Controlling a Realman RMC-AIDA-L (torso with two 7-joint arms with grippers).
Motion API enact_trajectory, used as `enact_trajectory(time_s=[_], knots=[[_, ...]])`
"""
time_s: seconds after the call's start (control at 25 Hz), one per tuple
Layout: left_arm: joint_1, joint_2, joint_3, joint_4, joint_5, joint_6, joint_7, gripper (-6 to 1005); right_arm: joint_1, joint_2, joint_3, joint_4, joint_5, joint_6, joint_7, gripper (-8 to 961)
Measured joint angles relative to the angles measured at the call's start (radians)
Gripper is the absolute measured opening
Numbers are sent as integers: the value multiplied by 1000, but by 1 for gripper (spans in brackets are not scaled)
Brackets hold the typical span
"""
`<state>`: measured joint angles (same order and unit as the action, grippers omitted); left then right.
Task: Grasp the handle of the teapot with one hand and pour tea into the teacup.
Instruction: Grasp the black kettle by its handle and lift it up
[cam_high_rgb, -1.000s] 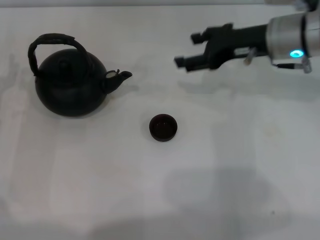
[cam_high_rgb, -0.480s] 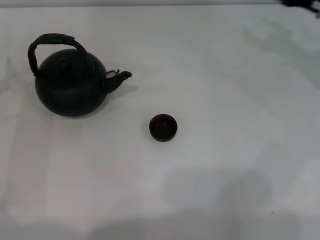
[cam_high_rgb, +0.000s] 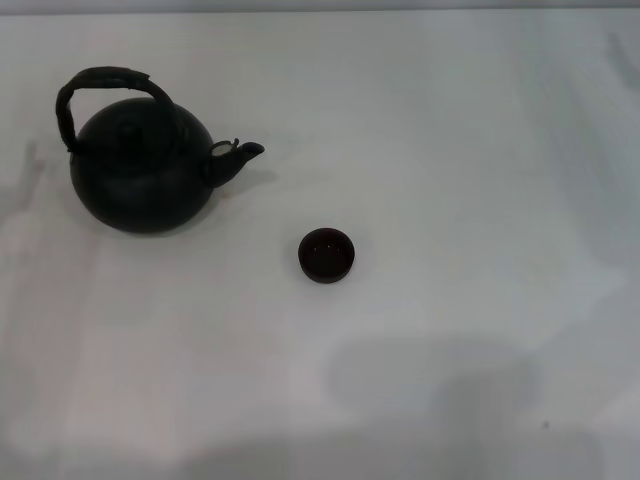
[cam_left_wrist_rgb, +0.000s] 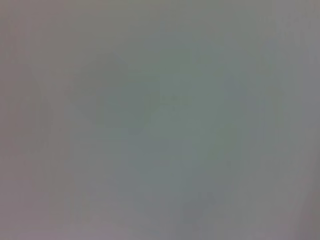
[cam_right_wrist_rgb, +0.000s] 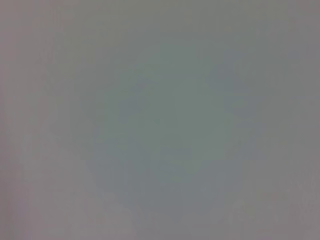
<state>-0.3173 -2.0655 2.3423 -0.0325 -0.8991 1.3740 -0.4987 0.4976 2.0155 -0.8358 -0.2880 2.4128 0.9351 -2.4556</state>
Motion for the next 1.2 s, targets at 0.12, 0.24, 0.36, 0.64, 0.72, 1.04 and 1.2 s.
enact_trajectory(time_s=[0.12,0.24,0.36,0.64,0.72,1.04,1.2], knots=[[45,5,0,-9,61,69,-15,816,2,-1,4,1,2,-41,-4,845],[84,9,0,-20,134,123,-28,816,5,-1,5,2,3,-56,-6,845],[107,10,5,-34,206,164,-33,816,8,-1,5,3,5,-74,-7,845],[90,2,13,-48,300,166,-35,816,16,-1,6,3,8,-88,-9,845],[71,-1,13,-49,304,143,-29,816,16,0,6,4,8,-87,-9,845],[-10,-9,10,-37,299,12,-12,816,9,2,6,15,9,-82,-3,845],[-38,-8,10,-29,298,-32,-11,816,9,2,6,15,9,-78,-2,845]])
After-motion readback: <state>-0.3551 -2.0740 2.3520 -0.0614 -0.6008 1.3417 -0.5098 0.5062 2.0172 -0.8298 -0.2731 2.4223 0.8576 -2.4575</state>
